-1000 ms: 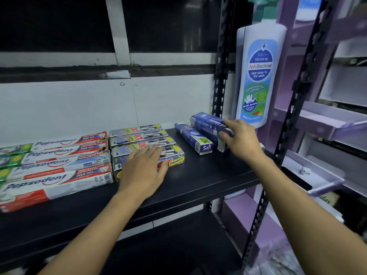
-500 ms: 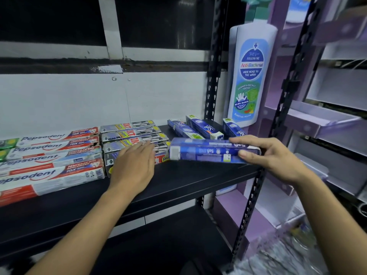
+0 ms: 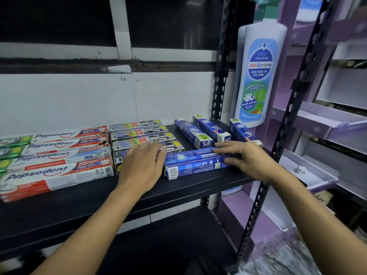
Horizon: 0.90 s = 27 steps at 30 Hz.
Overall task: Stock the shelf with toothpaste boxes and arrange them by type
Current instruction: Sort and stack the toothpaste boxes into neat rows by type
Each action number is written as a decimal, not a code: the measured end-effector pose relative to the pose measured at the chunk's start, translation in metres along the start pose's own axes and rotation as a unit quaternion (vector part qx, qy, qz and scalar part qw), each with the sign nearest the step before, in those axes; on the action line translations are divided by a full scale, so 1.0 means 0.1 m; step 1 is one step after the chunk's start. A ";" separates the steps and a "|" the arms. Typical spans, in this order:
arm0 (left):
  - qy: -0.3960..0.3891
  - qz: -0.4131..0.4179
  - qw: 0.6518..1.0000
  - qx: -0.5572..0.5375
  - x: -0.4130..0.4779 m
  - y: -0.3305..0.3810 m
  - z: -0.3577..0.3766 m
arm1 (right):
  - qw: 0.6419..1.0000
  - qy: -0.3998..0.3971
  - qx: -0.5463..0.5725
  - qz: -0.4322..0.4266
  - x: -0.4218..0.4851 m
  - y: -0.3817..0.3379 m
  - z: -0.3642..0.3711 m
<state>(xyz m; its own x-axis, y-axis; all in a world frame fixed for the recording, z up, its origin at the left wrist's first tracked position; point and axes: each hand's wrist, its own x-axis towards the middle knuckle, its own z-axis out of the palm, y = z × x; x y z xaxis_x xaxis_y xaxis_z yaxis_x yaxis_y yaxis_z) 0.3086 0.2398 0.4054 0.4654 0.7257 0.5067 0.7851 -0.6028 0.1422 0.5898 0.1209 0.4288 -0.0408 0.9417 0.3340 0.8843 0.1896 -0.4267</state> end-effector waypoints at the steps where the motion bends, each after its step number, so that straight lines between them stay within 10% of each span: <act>1: 0.000 0.000 1.000 -0.003 0.00 0.00 -0.01 | 1.000 -0.013 0.007 0.006 0.03 -0.01 -0.01; 5: -0.007 -0.006 1.000 -0.003 0.00 0.01 -0.03 | 0.994 -0.004 0.085 0.064 0.21 -0.12 -0.19; 9: -0.017 -0.011 1.000 0.000 -0.01 0.03 -0.04 | 0.990 0.069 -0.067 0.104 0.65 0.01 -0.20; 27: -0.016 -0.015 1.000 -0.012 -0.01 0.02 -0.05 | 0.915 -0.146 -0.303 0.221 0.81 0.07 -0.23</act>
<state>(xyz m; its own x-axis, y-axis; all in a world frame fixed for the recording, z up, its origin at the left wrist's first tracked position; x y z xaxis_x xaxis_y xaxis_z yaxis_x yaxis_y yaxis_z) 0.3078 0.2364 0.4091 0.4540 0.7539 0.4749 0.7893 -0.5875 0.1782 0.6031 0.1917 0.4722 0.3391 0.9401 -0.0343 0.9364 -0.3337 0.1088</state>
